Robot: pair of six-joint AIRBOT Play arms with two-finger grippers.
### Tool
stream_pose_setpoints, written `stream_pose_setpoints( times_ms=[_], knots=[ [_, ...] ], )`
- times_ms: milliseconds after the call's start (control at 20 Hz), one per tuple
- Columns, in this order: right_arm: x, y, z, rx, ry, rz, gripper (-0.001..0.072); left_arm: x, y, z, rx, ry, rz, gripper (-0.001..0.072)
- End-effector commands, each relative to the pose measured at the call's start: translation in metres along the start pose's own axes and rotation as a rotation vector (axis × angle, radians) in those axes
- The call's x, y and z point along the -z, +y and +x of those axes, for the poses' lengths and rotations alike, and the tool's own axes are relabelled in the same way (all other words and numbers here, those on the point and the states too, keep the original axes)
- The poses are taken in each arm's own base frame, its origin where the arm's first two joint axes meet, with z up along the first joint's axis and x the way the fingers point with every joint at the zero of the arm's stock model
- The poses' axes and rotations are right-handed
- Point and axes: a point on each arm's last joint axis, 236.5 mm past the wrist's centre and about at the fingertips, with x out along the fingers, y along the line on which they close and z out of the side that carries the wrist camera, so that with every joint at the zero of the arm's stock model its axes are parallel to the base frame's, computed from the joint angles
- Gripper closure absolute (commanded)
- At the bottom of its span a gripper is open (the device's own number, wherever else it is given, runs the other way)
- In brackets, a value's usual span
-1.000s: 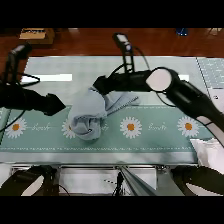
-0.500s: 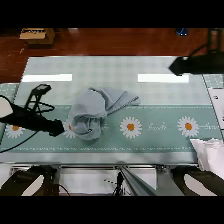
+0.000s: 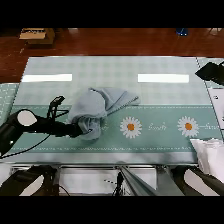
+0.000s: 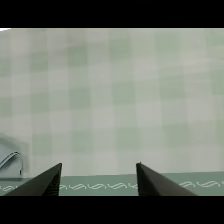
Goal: Fold the shirts.
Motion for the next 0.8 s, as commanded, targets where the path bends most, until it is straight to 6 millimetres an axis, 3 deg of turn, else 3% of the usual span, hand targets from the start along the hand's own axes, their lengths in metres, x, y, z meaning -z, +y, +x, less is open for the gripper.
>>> stream_pose_setpoints(
  times_ms=[0,50,100,150,300,600,750],
  knots=[
    [0.005,0.009,0.006,-0.071,0.001,0.063,0.016,-0.017,0.006,0.021,0.021,-0.042,-0.086,0.0338],
    [0.008,0.013,0.01,-0.094,0.009,0.08,0.016,-0.018,0.005,0.026,0.034,-0.035,-0.105,0.051],
    [0.012,0.018,0.015,-0.121,0.024,0.102,0.016,-0.017,0.003,0.029,0.048,-0.024,-0.101,0.0636],
    [0.018,0.023,0.021,-0.155,0.047,0.13,0.016,-0.016,0.003,0.031,0.053,-0.017,-0.094,0.0686],
    [0.046,0.055,0.055,-0.296,0.166,0.206,0.016,-0.014,0.001,0.03,0.056,-0.01,-0.071,0.0687],
    [0.113,0.152,0.136,-0.436,0.37,0.159,0.0161,-0.012,-0.005,0.023,0.068,-0.012,-0.031,0.0687],
    [0.151,0.176,0.16,-0.444,0.469,0.126,0.016,-0.012,-0.009,0.017,0.075,-0.028,-0.014,0.0686]
  ],
)
